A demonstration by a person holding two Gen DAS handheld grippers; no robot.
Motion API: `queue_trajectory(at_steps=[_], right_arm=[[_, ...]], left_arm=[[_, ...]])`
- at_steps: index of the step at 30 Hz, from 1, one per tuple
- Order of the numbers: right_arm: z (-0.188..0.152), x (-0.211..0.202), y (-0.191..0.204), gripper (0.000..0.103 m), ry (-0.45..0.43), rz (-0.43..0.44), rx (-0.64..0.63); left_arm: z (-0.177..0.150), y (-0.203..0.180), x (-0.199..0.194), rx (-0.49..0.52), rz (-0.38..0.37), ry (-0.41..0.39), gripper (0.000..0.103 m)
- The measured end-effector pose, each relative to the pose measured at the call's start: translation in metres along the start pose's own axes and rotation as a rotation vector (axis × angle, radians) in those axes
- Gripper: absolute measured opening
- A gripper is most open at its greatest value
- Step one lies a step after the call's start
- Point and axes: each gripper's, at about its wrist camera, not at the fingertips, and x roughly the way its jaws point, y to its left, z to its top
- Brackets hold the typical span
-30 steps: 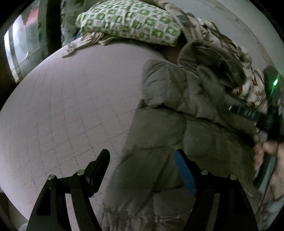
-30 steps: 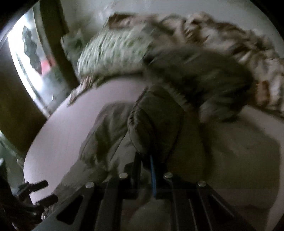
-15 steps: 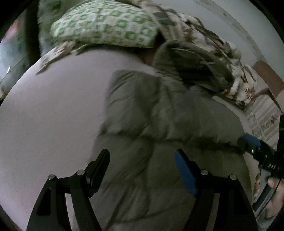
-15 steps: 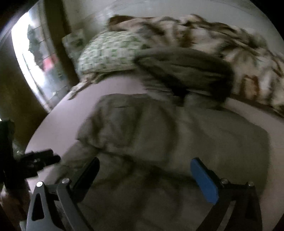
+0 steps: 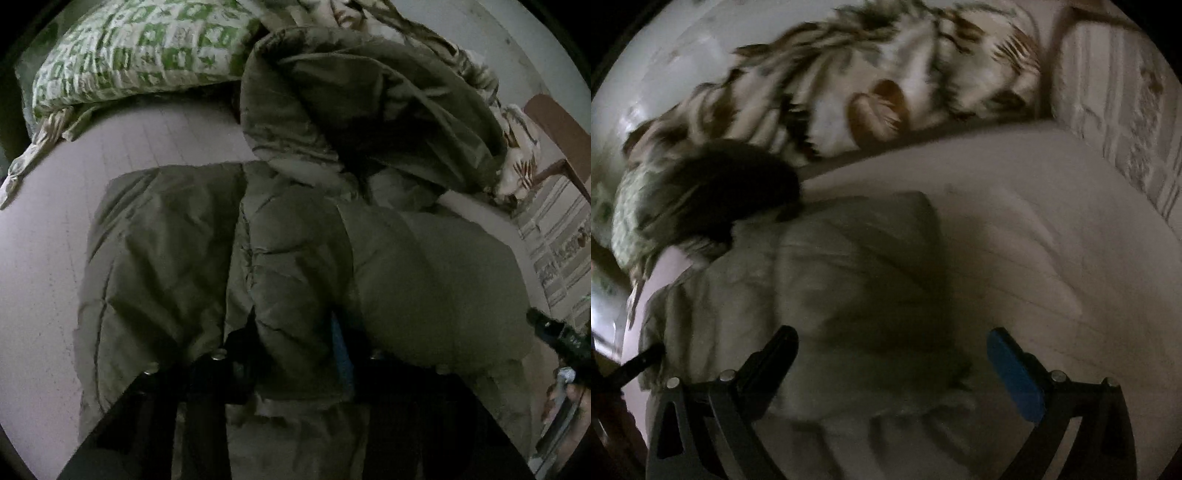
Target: Fold large clothes
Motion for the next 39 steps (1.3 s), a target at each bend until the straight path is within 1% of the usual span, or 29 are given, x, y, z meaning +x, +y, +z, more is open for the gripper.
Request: queue_trajectory(at_steps=[1, 2, 3, 4, 5, 8, 10, 11, 12, 13, 15, 16, 17, 19, 21, 23, 25, 27, 31, 32, 33, 36, 37, 38, 39], right_arm=[[0.001, 0.007, -0.004, 0.102, 0.018, 0.009, 0.007], [0.002, 0.009, -0.003, 0.091, 0.025, 0.018, 0.007], [0.002, 0.012, -0.001, 0.085, 0.033, 0.031, 0.001], [0.002, 0.013, 0.003, 0.072, 0.038, 0.050, -0.006], [0.002, 0.011, 0.008, 0.067, 0.037, 0.059, -0.015], [-0.003, 0.000, 0.026, 0.067, 0.017, 0.065, -0.076], [-0.009, -0.010, 0.039, 0.067, 0.013, 0.107, -0.109], [-0.012, -0.014, 0.047, 0.067, 0.013, 0.124, -0.129], [-0.016, -0.015, 0.052, 0.067, 0.014, 0.122, -0.144], [-0.020, -0.011, 0.058, 0.068, 0.027, 0.104, -0.162], [-0.030, 0.006, 0.065, 0.068, 0.068, 0.077, -0.172], [-0.033, 0.014, 0.066, 0.068, 0.086, 0.067, -0.168], [-0.038, 0.023, 0.066, 0.068, 0.102, 0.055, -0.169], [-0.044, 0.032, 0.068, 0.069, 0.088, 0.041, -0.190], [-0.043, 0.031, 0.068, 0.069, 0.088, 0.042, -0.193], [-0.039, 0.024, 0.066, 0.069, 0.099, 0.049, -0.185], [-0.037, 0.012, 0.063, 0.069, 0.084, 0.062, -0.179], [-0.036, 0.000, 0.063, 0.069, 0.062, 0.070, -0.182], [-0.029, -0.017, 0.076, 0.070, 0.021, 0.079, -0.211], [-0.028, -0.016, 0.080, 0.070, 0.021, 0.086, -0.218], [-0.027, -0.015, 0.086, 0.071, 0.022, 0.090, -0.222], [-0.031, 0.004, 0.105, 0.071, 0.060, 0.100, -0.255], [-0.033, 0.011, 0.109, 0.073, 0.083, 0.100, -0.265], [-0.036, 0.026, 0.115, 0.074, 0.136, 0.092, -0.285], [-0.038, 0.032, 0.117, 0.074, 0.153, 0.078, -0.290]], left_arm=[[-0.001, 0.000, -0.003, -0.004, -0.010, -0.012, 0.022], [-0.003, 0.001, -0.007, -0.003, -0.018, -0.021, 0.020], [-0.002, 0.002, -0.015, 0.002, -0.023, -0.038, 0.019], [-0.001, 0.003, -0.022, 0.002, -0.028, -0.049, 0.019], [-0.002, 0.007, -0.034, -0.004, -0.039, -0.062, 0.019], [-0.009, 0.019, -0.069, 0.000, -0.062, -0.101, 0.018], [-0.017, 0.028, -0.084, 0.039, -0.056, -0.101, 0.019], [-0.019, 0.031, -0.083, 0.058, -0.040, -0.091, 0.019], [-0.023, 0.034, -0.078, 0.079, -0.014, -0.068, 0.019], [-0.027, 0.039, -0.065, 0.092, 0.017, -0.022, 0.019], [-0.037, 0.049, -0.040, 0.079, 0.039, 0.044, 0.021], [-0.042, 0.052, -0.032, 0.071, 0.042, 0.055, 0.023], [-0.047, 0.056, -0.025, 0.065, 0.039, 0.053, 0.026], [-0.054, 0.058, -0.025, 0.073, 0.036, 0.017, 0.026], [-0.054, 0.057, -0.031, 0.074, 0.034, 0.006, 0.026], [-0.053, 0.061, -0.041, 0.047, 0.010, 0.007, 0.029], [-0.051, 0.064, -0.056, 0.015, -0.001, -0.004, 0.032], [-0.047, 0.066, -0.074, -0.008, 0.015, -0.038, 0.037], [-0.034, 0.063, -0.102, -0.021, 0.029, -0.115, 0.040], [-0.029, 0.059, -0.105, -0.018, 0.032, -0.127, 0.043], [-0.024, 0.056, -0.103, -0.013, 0.033, -0.128, 0.045], [-0.018, 0.041, -0.086, 0.028, 0.032, -0.096, 0.045], [-0.018, 0.034, -0.073, 0.055, 0.043, -0.067, 0.045], [-0.020, 0.030, -0.064, 0.073, 0.066, -0.040, 0.045], [-0.021, 0.028, -0.054, 0.090, 0.092, -0.012, 0.045]])
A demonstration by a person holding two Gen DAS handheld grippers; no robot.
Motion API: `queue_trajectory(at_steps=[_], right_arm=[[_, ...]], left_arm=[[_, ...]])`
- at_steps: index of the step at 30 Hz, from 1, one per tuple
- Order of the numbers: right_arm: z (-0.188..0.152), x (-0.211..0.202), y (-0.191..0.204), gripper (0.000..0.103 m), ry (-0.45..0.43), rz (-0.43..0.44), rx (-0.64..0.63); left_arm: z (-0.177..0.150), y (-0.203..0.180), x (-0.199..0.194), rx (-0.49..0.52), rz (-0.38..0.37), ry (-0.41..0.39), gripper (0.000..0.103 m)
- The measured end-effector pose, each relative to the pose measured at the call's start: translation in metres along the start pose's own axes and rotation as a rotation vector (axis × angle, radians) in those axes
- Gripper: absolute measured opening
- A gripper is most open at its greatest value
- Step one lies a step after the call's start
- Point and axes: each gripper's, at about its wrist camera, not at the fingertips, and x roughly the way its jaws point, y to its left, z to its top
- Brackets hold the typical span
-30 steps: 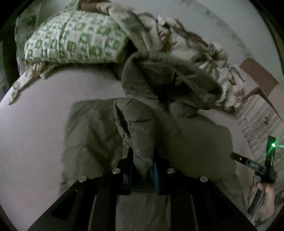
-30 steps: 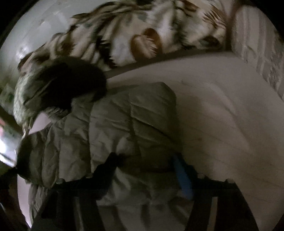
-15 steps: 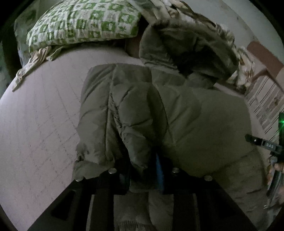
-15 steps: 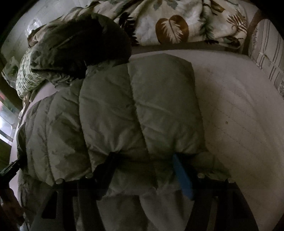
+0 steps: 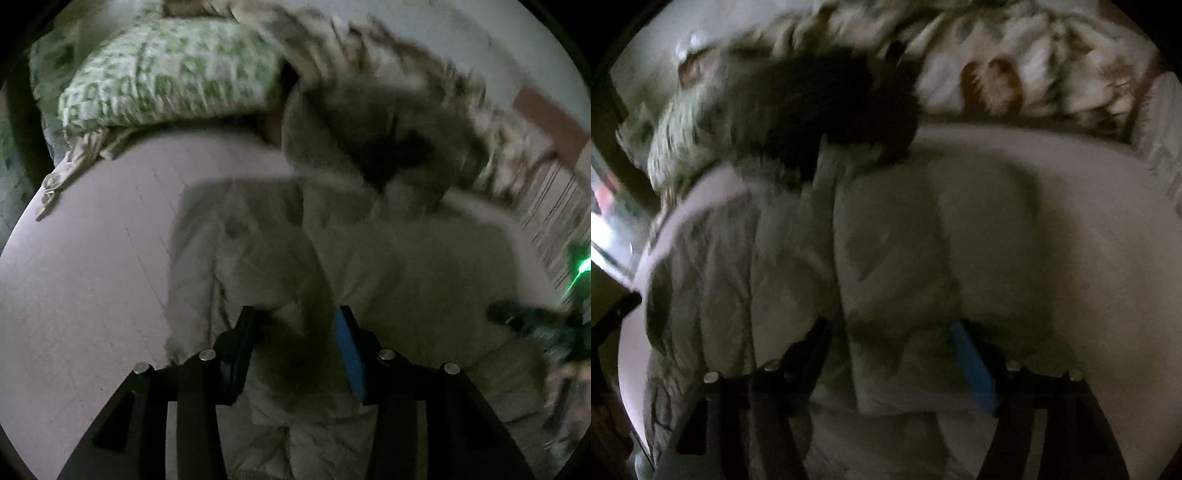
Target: Fold large clothes
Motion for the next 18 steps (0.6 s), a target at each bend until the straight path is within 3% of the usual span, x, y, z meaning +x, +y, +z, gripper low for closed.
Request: queue_trajectory(at_steps=[4, 5, 9, 10, 13, 18], right_arm=[[0.017, -0.015, 0.008, 0.077, -0.029, 0.004, 0.001], [0.022, -0.020, 0.010, 0.082, -0.043, 0.010, -0.007], [0.068, -0.048, 0.024, 0.082, -0.119, 0.026, -0.026], [0.083, -0.054, 0.025, 0.083, -0.139, 0.047, 0.003], [0.119, -0.064, 0.024, 0.103, -0.186, 0.125, 0.148], [0.163, -0.050, 0.031, 0.103, -0.180, 0.191, 0.342]], left_arm=[[-0.007, -0.013, 0.020, 0.113, 0.066, 0.017, 0.046], [-0.007, -0.012, 0.019, 0.109, 0.059, 0.016, 0.046], [-0.003, -0.002, 0.016, 0.066, 0.008, 0.025, 0.046], [-0.002, 0.000, 0.014, 0.061, -0.002, 0.027, 0.047], [-0.003, 0.003, 0.013, 0.071, -0.015, 0.031, 0.050], [-0.008, -0.002, 0.014, 0.085, -0.010, 0.019, 0.054]])
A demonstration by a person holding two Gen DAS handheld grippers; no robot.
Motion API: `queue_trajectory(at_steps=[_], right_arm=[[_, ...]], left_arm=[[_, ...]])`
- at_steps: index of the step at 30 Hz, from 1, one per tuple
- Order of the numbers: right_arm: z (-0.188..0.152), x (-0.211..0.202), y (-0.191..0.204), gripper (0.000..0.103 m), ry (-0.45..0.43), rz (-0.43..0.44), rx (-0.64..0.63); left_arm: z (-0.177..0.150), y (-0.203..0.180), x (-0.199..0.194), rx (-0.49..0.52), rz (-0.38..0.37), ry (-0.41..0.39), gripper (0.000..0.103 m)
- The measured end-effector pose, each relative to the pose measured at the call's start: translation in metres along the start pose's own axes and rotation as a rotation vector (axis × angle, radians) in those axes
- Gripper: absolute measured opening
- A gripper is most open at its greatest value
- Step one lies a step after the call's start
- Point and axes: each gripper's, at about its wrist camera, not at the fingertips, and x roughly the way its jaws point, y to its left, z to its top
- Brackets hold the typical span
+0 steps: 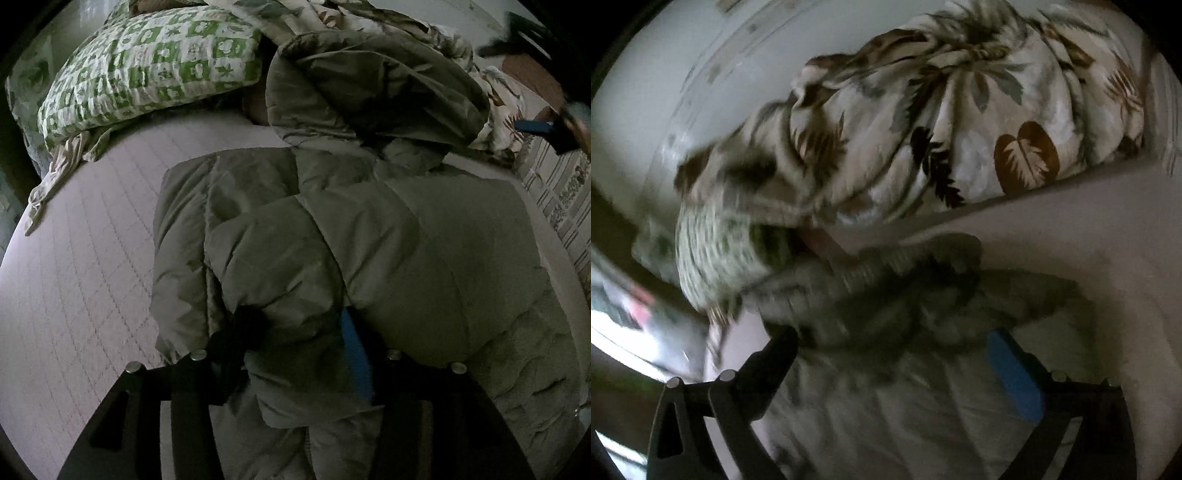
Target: Fold large clothes
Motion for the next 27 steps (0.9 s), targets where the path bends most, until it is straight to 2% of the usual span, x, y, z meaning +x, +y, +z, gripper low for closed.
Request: queue_trajectory(at_steps=[3, 5, 9, 10, 11, 13, 14, 15, 17, 20, 27], right_arm=[[0.011, 0.024, 0.001, 0.103, 0.045, 0.014, 0.115], [0.017, 0.041, 0.000, 0.103, 0.043, 0.017, 0.183], [0.017, 0.062, 0.001, 0.100, 0.042, -0.031, 0.175], [0.014, 0.066, 0.001, 0.088, 0.049, -0.024, 0.170], [0.011, 0.067, 0.000, 0.065, 0.057, -0.010, 0.165], [0.005, 0.068, -0.004, 0.042, 0.073, -0.007, 0.143], [0.004, 0.067, -0.006, 0.037, 0.073, -0.008, 0.133], [0.000, 0.064, -0.009, 0.036, 0.074, -0.007, 0.117], [-0.004, 0.057, -0.011, 0.025, 0.074, 0.000, 0.088], [-0.014, 0.041, -0.014, 0.016, 0.078, 0.015, 0.031], [-0.036, -0.005, -0.023, 0.013, 0.071, 0.065, -0.064]], left_arm=[[-0.001, -0.003, 0.001, 0.012, 0.007, -0.003, 0.056], [-0.001, -0.003, 0.001, 0.017, 0.007, -0.006, 0.056], [0.001, 0.002, -0.004, -0.012, -0.019, -0.002, 0.056], [0.003, 0.004, -0.008, -0.028, -0.030, -0.002, 0.056], [0.006, 0.006, -0.014, -0.052, -0.049, -0.006, 0.056], [0.015, 0.010, -0.026, -0.107, -0.095, -0.026, 0.056], [0.019, 0.011, -0.030, -0.128, -0.107, -0.033, 0.056], [0.024, 0.013, -0.034, -0.151, -0.120, -0.039, 0.057], [0.036, 0.012, -0.039, -0.174, -0.132, -0.051, 0.059], [0.051, 0.001, -0.040, -0.157, -0.100, -0.057, 0.060], [0.053, -0.018, -0.046, -0.140, -0.085, -0.061, 0.060]])
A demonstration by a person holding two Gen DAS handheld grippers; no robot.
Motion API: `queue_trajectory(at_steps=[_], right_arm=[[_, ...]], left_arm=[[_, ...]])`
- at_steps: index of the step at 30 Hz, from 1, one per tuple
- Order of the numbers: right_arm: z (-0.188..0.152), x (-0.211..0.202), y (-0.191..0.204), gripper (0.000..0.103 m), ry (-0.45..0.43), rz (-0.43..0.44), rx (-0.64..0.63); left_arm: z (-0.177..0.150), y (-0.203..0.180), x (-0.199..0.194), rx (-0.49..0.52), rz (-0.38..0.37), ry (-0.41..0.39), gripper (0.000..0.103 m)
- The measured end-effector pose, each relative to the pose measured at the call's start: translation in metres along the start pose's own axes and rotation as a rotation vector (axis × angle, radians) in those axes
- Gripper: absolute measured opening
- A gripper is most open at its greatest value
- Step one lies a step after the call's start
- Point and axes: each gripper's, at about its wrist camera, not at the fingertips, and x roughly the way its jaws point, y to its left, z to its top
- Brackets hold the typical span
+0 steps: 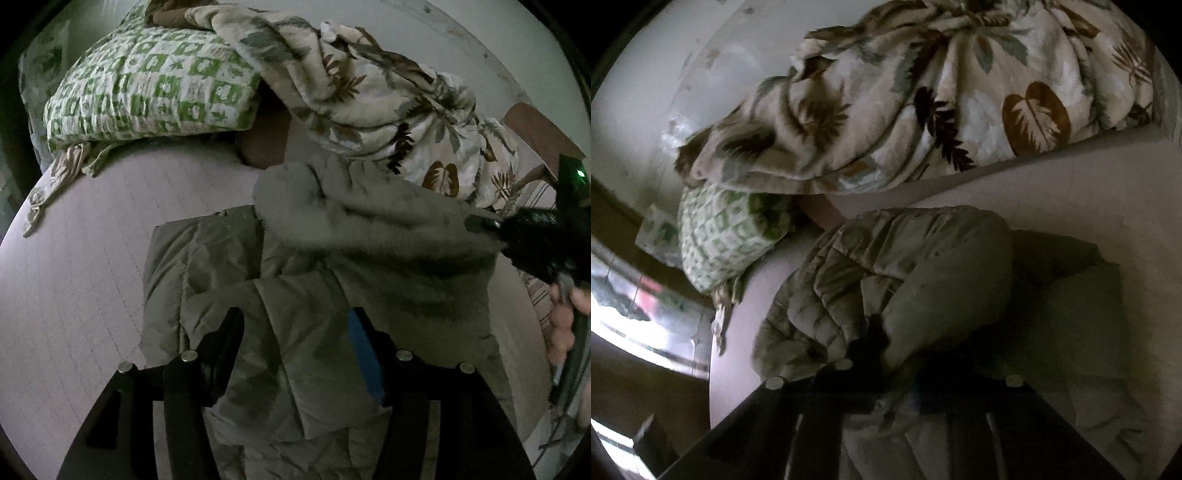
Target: Fold large clothes
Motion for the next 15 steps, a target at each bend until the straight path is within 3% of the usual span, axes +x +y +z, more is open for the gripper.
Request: queue_trajectory(at_steps=[12, 15], right_arm=[[-0.088, -0.085, -0.032, 0.012, 0.049, 0.096, -0.073], [-0.118, -0.090, -0.046, 0.007, 0.082, 0.110, -0.064]], left_arm=[[-0.012, -0.026, -0.033, 0.060, 0.022, -0.063, 0.060], [-0.017, -0.038, -0.027, 0.096, 0.034, -0.056, 0.061]])
